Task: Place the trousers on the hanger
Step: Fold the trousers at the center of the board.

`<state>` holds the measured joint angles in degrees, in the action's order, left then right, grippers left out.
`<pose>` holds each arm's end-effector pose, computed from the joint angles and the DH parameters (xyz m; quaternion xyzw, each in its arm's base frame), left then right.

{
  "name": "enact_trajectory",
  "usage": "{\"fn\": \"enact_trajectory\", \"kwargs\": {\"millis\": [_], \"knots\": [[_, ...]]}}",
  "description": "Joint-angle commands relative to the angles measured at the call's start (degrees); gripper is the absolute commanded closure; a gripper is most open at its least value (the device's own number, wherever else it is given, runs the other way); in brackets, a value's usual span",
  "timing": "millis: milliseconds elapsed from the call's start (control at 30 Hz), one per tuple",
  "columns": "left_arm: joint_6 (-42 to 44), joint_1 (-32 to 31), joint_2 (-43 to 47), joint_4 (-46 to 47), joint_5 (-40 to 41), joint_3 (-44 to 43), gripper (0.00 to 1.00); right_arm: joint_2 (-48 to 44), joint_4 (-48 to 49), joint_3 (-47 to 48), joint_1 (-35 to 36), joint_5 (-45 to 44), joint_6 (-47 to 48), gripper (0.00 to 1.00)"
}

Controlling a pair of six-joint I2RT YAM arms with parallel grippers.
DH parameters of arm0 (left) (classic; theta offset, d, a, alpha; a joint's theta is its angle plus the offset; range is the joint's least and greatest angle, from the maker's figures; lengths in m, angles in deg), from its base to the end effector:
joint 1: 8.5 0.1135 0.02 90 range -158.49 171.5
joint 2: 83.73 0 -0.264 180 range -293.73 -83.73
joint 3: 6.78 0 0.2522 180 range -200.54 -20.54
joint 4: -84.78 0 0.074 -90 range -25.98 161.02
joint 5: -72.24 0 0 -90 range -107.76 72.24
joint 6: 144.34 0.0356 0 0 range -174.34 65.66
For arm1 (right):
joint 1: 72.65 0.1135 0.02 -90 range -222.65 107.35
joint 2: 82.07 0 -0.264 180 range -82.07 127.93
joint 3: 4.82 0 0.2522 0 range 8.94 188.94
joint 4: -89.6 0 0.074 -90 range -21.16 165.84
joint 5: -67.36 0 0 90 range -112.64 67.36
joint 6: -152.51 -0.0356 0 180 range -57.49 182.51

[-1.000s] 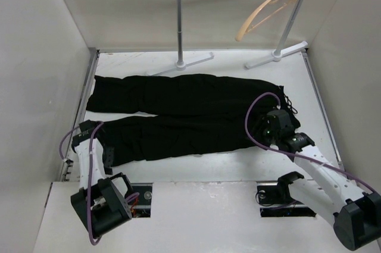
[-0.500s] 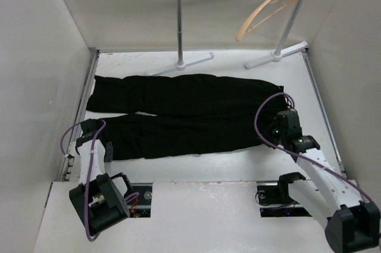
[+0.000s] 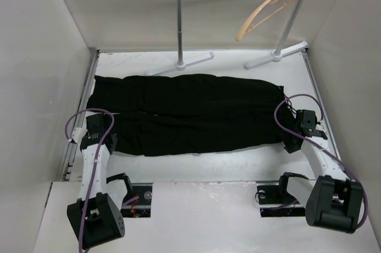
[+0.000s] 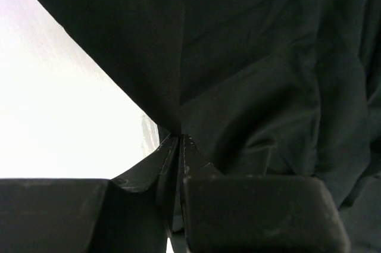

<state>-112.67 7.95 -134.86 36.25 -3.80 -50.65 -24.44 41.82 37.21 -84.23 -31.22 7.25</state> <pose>0.1563 0.0551 0.1974 -0.6045 0.7320 0.0041 0.3142 0.1660 -0.0394 0.1710 0.5488 0.8005 0.0178 0.2402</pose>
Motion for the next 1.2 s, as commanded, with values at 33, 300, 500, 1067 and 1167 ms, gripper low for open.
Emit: {"fn": "enact_trajectory", "kwargs": {"millis": [33,300,500,1067,1167], "knots": [[0.05,-0.76,1.48,0.66,0.55,0.75,0.97,5.29,4.66,4.42,-0.69,-2.94,0.86,0.49],[-0.04,-1.98,4.54,-0.13,2.82,-1.17,0.98,9.7,7.39,4.77,-1.13,-5.66,0.51,0.89],[1.72,-6.82,5.17,-2.6,11.27,-8.91,0.99,1.01,2.48,6.09,-0.52,-5.48,0.77,1.0],[9.54,-3.56,-35.93,12.79,12.14,-46.67,0.99,26.46,4.93,43.25,5.37,-7.07,4.2,0.99],[11.74,-4.18,-45.6,11.04,12.15,-56.69,0.99,35.33,4.49,50.89,5.29,-6.19,4.64,0.99]]}}
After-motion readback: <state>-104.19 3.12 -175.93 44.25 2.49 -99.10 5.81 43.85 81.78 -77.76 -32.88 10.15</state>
